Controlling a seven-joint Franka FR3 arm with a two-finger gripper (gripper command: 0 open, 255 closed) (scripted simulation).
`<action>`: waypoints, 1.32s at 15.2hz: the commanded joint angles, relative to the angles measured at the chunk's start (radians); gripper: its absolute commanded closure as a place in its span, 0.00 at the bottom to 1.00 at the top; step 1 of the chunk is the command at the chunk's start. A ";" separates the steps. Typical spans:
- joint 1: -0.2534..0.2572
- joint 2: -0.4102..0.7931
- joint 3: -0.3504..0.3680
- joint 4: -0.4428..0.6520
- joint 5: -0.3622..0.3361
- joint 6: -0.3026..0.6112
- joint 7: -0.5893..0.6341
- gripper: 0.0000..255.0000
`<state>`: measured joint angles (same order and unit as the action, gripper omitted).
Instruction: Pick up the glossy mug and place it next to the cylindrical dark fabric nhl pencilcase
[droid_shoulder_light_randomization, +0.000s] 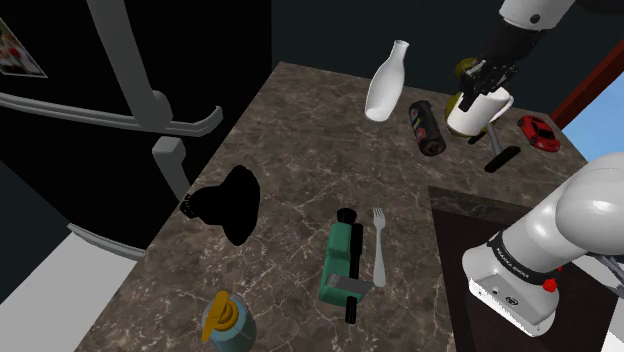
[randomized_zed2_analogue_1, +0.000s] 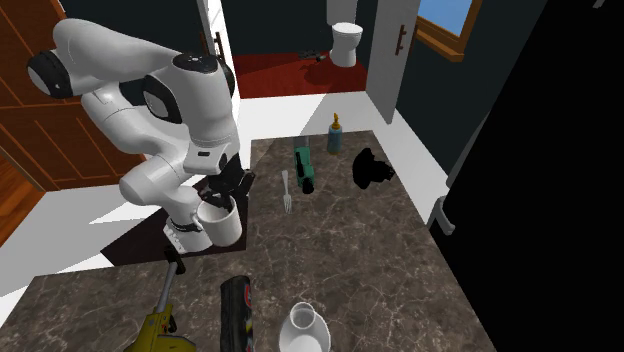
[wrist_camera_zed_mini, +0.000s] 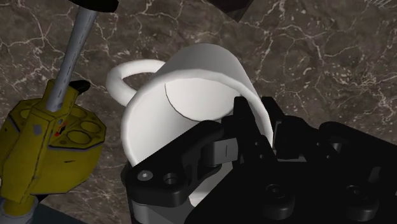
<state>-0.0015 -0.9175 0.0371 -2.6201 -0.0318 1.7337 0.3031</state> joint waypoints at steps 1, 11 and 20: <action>-0.001 -0.009 -0.003 -0.028 -0.003 0.019 -0.003 1.00; 0.000 -0.007 -0.001 -0.161 -0.002 0.154 0.004 1.00; 0.000 0.022 0.001 -0.269 -0.003 0.292 0.011 1.00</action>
<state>0.0001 -0.8984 0.0399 -2.8788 -0.0330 2.0104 0.3152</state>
